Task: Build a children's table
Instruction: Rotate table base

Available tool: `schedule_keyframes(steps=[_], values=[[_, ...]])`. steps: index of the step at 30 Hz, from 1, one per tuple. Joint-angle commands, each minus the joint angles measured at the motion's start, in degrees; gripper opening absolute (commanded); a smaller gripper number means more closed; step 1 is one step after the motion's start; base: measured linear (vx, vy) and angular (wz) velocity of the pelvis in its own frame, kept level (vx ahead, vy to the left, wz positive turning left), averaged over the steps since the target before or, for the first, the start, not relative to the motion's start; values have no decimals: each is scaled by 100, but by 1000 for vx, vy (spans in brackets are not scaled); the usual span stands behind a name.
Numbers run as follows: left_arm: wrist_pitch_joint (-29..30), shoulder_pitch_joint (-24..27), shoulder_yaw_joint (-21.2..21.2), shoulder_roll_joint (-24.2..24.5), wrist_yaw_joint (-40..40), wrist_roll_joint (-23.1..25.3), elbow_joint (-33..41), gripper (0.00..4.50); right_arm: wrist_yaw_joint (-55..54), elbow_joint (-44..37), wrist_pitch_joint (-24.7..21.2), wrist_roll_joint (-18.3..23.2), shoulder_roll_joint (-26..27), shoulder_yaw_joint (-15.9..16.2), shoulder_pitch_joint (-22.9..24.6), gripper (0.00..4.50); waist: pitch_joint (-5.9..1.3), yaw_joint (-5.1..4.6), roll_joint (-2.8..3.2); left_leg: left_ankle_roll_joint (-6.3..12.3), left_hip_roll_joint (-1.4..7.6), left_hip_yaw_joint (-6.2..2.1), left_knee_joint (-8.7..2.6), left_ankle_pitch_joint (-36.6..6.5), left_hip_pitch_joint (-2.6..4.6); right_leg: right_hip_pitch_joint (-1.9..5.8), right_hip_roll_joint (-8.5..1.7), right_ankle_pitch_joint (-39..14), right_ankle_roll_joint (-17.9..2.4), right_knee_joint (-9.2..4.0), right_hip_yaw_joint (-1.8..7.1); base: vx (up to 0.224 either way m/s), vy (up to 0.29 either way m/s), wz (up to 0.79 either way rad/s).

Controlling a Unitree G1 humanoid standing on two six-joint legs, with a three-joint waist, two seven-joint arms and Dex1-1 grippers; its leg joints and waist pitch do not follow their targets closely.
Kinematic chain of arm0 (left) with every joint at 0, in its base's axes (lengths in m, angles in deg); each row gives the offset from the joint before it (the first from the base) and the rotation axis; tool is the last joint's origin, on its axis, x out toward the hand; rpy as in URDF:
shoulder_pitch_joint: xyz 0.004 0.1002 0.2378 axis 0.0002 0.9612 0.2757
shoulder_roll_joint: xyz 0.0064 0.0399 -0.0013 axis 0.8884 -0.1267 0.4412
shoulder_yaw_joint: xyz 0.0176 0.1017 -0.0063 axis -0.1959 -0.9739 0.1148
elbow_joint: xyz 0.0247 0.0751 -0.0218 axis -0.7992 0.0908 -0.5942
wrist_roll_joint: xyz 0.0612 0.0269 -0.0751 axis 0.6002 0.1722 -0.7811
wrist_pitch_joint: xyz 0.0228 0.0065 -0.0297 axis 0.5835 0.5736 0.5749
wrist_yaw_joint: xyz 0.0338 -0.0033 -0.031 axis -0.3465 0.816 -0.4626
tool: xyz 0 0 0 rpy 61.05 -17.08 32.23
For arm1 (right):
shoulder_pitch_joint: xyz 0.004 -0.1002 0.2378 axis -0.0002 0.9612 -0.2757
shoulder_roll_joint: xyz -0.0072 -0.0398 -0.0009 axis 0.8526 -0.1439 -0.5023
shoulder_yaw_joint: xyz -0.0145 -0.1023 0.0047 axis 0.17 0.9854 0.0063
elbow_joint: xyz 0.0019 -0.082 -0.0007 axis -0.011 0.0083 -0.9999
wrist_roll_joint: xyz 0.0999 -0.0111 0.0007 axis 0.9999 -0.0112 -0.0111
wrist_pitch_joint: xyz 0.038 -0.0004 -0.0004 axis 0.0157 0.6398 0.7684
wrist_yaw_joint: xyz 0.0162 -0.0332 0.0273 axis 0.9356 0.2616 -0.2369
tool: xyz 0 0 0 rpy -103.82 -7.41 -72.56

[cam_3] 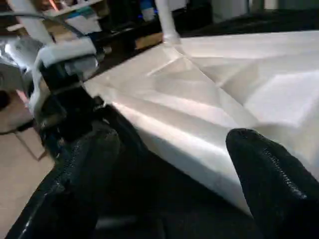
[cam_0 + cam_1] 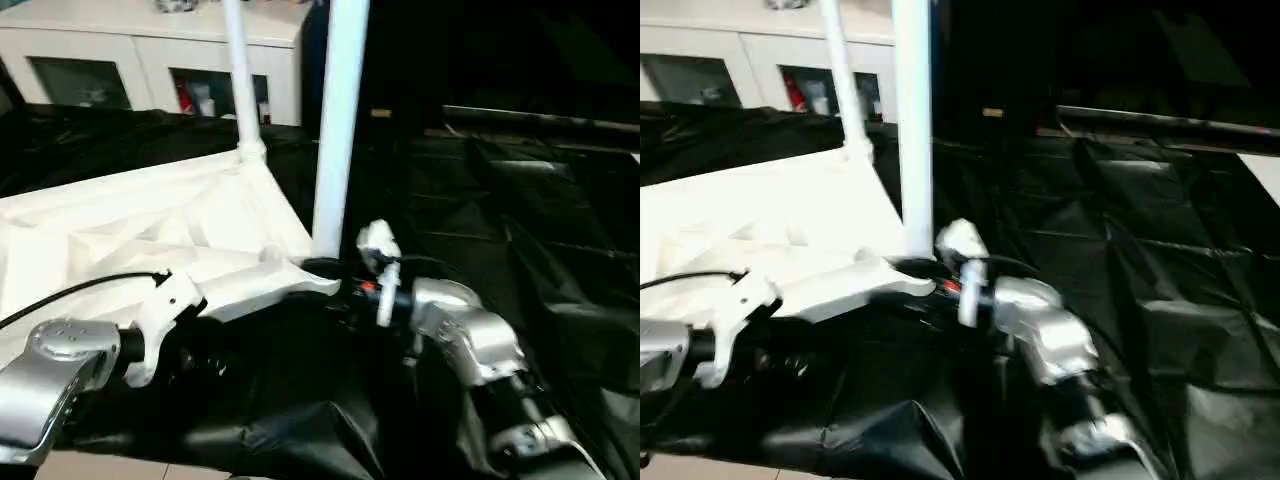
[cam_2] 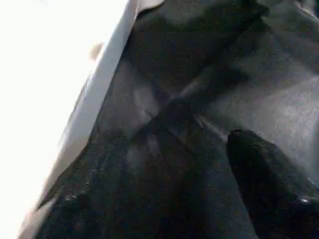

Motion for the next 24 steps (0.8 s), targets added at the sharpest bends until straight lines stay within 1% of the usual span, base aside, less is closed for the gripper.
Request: schedule_keyframes(steps=[1,2,3,4,5,6,7,8,9,10,11,12,13,14,15,17,18,19,20,21,22,24], values=[[107,89,128,135,-26,-61,165,410,-342,397,258,-142,155,-6,-239,385,-344,6,93,-88,137,-53,-433,-1562,97,215,-273,-1329,-1182,-380,294,0,0,0],[176,187,158,212,-15,-92,214,423,-714,1010,650,-322,426,-62,-536,385,-339,-16,76,-164,143,-72,-448,-1714,87,203,-315,-1520,-1229,-373,285,0,0,0],[214,250,167,281,-11,-87,233,433,-1029,1507,923,-364,654,-192,-789,385,-321,-31,75,-185,129,-64,-454,-1833,88,203,-301,-1669,-1203,-400,286,0,0,0],[220,262,169,295,-11,-85,237,438,-1089,1602,974,-369,698,-219,-837,385,-316,-43,79,-217,131,-72,-453,-1902,91,194,-322,-1784,-1189,-407,294,0,0,0],[214,280,168,316,-11,-77,230,444,-1203,1738,1048,-342,770,-296,-915,385,-309,-33,87,-263,141,-69,-450,-2065,150,168,-323,-2005,-1087,-450,310,0,0,0],[232,298,172,335,-27,-87,234,448,-1304,1865,1113,-300,840,-380,-990,385,-303,-33,96,-269,145,-72,-457,-2085,154,164,-314,-1978,-1078,-444,314,0,0,0],[269,322,176,354,-42,-97,240,448,-1429,2005,1156,-228,923,-495,-1078,385,-307,-29,66,-270,151,-67,-463,-2074,157,168,-299,-1905,-1054,-439,315,0,0,0],[327,369,178,392,-58,-108,256,448,-1701,2245,1249,-129,1056,-691,-1232,385,-309,-15,91,-292,147,-59,-463,-2095,185,141,-288,-1849,-1060,-426,323,0,0,0],[338,399,188,402,-92,-104,256,448,-1841,2347,1293,-62,1125,-798,-1302,385,-304,-24,91,-305,147,-65,-469,-2108,174,149,-284,-1834,-1064,-420,322,0,0,0],[338,399,188,402,-92,-104,256,448,-1841,2347,1293,-62,1125,-798,-1302,385,-306,-31,31,-296,149,-65,-474,-2108,157,164,-286,-1839,-1058,-420,317,0,0,0],[307,432,206,402,-183,-58,220,448,-2143,2495,1414,56,1229,-1003,-1398,385,-308,-13,70,-318,146,-71,-483,-2114,160,163,-284,-1864,-989,-415,327,0,0,0],[292,450,214,407,-241,-37,201,448,-2334,2701,1599,77,1286,-1128,-1498,385,-309,-19,45,-333,151,-68,-485,-2124,163,154,-291,-1864,-991,-416,332,0,0,0],[241,453,226,397,-320,14,154,448,-2566,2892,1707,134,1327,-1279,-1591,385,-312,-22,58,-377,147,-83,-487,-2191,157,161,-299,-1940,-982,-412,328,0,0,0],[206,453,234,390,-371,47,123,448,-2715,3029,1777,169,1353,-1379,-1657,385,-306,-24,53,-407,143,-73,-484,-2226,174,140,-285,-1930,-962,-425,339,0,0,0],[152,446,237,380,-433,96,87,448,-2998,3198,1886,253,1377,-1559,-1737,385,-298,-22,32,-407,140,-67,-484,-2274,184,128,-270,-1947,-948,-427,343,0,0,0],[97,429,248,339,-534,144,39,448,-3469,3458,2030,398,1391,-1867,-1852,385,-305,-16,33,-458,132,-75,-481,-2386,206,109,-265,-2020,-890,-426,362,0,0,0],[58,412,245,307,-587,158,6,448,-3753,3610,2134,459,1375,-2037,-1909,385,-303,-15,33,-471,129,-76,-484,-2401,202,113,-264,-2025,-877,-428,361,0,0,0],[41,408,237,295,-613,161,-3,448,-3905,3707,2192,485,1353,-2137,-1942,385,-312,-18,43,-487,121,-81,-481,-2432,194,119,-260,-1997,-853,-420,358,0,0,0],[34,407,233,291,-622,163,-5,448,-3964,3741,2211,496,1342,-2174,-1952,385,-313,-22,29,-488,118,-82,-485,-2441,181,130,-255,-1966,-831,-419,353,0,0,0],[5,401,231,271,-653,173,-17,448,-4100,3820,2248,520,1305,-2254,-1975,385,-318,-17,25,-483,117,-82,-483,-2433,182,132,-254,-1939,-828,-417,354,0,0,0],[-59,383,237,230,-706,196,-53,448,-4291,3928,2303,574,1237,-2370,-2008,385,-326,-20,10,-469,114,-81,-480,-2361,163,150,-260,-1861,-838,-403,355,0,0,0],[-160,369,240,175,-795,214,-94,448,-4535,4112,2438,609,1130,-2498,-2069,385,-334,-22,4,-465,109,-72,-466,-2306,160,154,-263,-1819,-850,-404,353,0,0,0]])
